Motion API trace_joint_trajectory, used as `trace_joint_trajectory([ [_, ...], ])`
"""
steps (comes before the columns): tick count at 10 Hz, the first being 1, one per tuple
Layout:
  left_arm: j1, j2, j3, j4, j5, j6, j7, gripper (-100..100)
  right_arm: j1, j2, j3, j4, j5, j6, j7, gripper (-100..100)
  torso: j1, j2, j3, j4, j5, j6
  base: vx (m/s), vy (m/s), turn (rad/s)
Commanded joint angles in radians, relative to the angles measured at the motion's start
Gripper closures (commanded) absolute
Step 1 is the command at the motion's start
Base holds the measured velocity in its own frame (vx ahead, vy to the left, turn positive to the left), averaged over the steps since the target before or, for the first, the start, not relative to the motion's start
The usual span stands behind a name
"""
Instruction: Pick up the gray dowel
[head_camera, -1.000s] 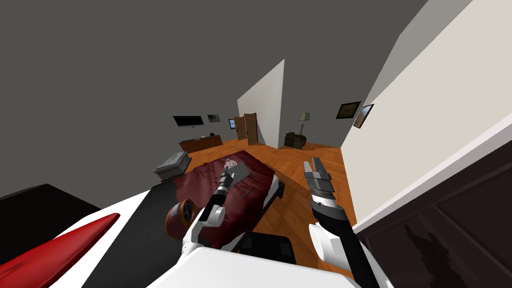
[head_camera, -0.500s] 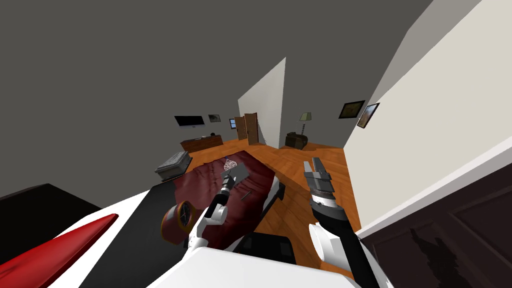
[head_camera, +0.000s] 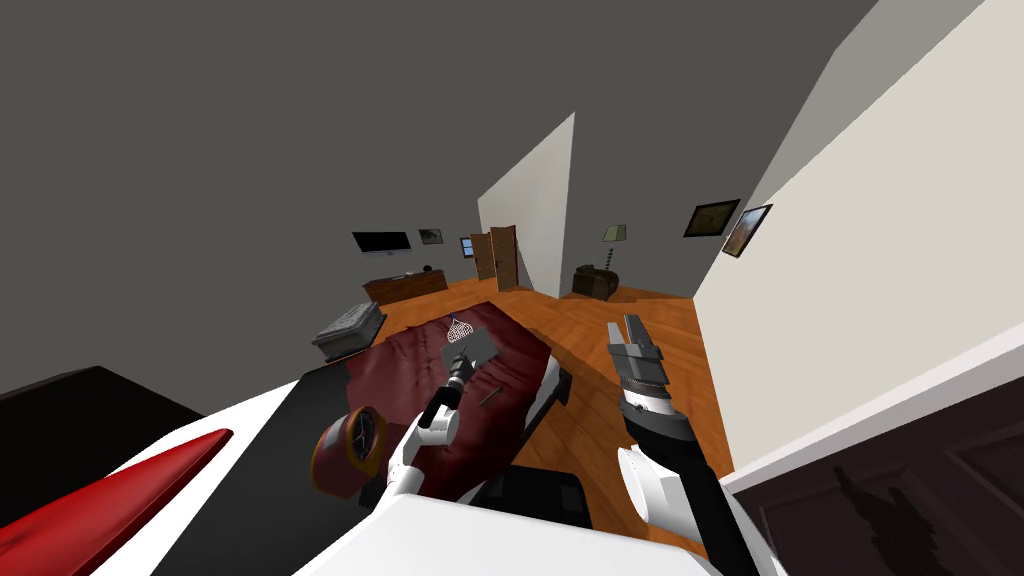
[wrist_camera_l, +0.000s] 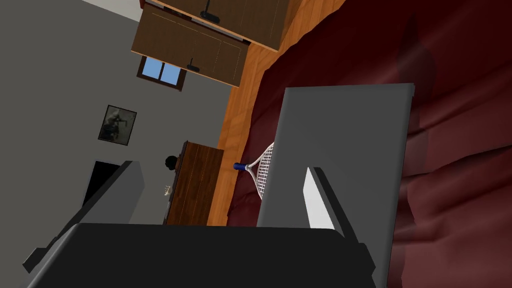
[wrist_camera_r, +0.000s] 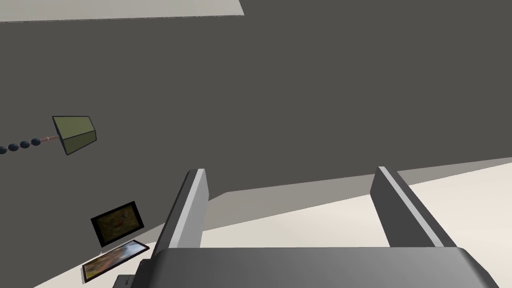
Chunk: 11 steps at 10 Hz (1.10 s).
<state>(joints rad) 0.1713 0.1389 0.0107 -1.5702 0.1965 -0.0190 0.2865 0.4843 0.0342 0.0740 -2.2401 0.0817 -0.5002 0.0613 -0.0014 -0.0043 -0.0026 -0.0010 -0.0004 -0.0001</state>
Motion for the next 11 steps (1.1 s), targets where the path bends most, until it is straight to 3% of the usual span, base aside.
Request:
trace_joint_trajectory([
  [1, -0.016, 0.011, 0.000, 0.050, 0.010, 0.014, 0.010, -100, 0.000, 0.000, 0.000, 0.000, 0.000, 0.000, 0.000, 0, 0.000, 0.000, 0.000, 0.000, 0.000, 0.000, 0.055, -0.023, 0.017],
  [8, -0.109, 0.008, 0.002, 0.248, 0.051, 0.155, 0.040, -100, 0.000, 0.000, 0.000, 0.000, 0.000, 0.000, 0.000, 0, 0.001, 0.001, 0.000, 0.000, 0.000, 0.000, 0.055, -0.023, 0.027],
  [10, -0.109, 0.008, 0.002, 0.279, 0.051, 0.155, 0.040, -100, 0.000, 0.000, 0.000, 0.000, 0.000, 0.000, 0.000, 0, 0.001, 0.001, 0.000, 0.000, 0.000, 0.000, 0.038, -0.014, 0.008],
  [11, -0.133, 0.008, 0.003, 0.316, 0.061, 0.190, 0.046, -100, 0.000, 0.000, 0.000, 0.000, 0.000, 0.000, 0.000, 0, 0.001, 0.002, 0.001, 0.000, 0.000, 0.000, 0.037, -0.019, 0.032],
])
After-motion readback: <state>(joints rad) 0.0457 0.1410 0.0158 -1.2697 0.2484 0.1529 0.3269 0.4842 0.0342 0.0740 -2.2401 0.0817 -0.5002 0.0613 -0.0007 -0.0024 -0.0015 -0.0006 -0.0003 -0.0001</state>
